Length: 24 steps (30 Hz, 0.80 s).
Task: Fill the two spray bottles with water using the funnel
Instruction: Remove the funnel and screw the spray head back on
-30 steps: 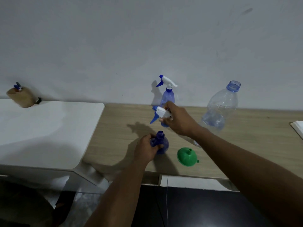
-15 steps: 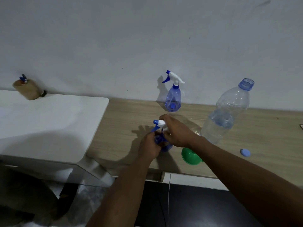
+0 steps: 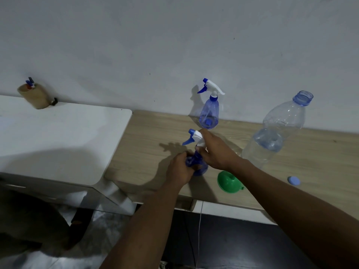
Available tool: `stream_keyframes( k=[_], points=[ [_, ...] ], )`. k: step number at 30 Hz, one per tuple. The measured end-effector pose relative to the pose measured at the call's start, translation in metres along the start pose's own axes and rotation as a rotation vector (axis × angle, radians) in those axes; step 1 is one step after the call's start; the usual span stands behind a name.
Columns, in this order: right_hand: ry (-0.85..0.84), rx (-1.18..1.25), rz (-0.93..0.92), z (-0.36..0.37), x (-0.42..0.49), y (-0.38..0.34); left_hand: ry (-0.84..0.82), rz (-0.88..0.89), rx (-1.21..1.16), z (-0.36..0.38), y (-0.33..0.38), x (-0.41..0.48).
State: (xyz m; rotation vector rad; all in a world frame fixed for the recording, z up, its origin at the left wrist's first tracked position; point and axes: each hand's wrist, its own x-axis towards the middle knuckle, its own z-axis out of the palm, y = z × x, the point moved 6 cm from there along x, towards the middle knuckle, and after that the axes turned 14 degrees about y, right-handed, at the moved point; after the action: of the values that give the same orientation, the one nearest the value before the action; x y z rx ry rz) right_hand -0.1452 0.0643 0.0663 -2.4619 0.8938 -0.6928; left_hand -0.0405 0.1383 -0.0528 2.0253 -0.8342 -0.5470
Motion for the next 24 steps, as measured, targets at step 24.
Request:
stream_keyframes(
  k=[24],
  points=[
    [-0.016, -0.141, -0.118, 0.014, -0.004, 0.003, -0.020, -0.003, 0.006, 0.005, -0.006, 0.000]
  ],
)
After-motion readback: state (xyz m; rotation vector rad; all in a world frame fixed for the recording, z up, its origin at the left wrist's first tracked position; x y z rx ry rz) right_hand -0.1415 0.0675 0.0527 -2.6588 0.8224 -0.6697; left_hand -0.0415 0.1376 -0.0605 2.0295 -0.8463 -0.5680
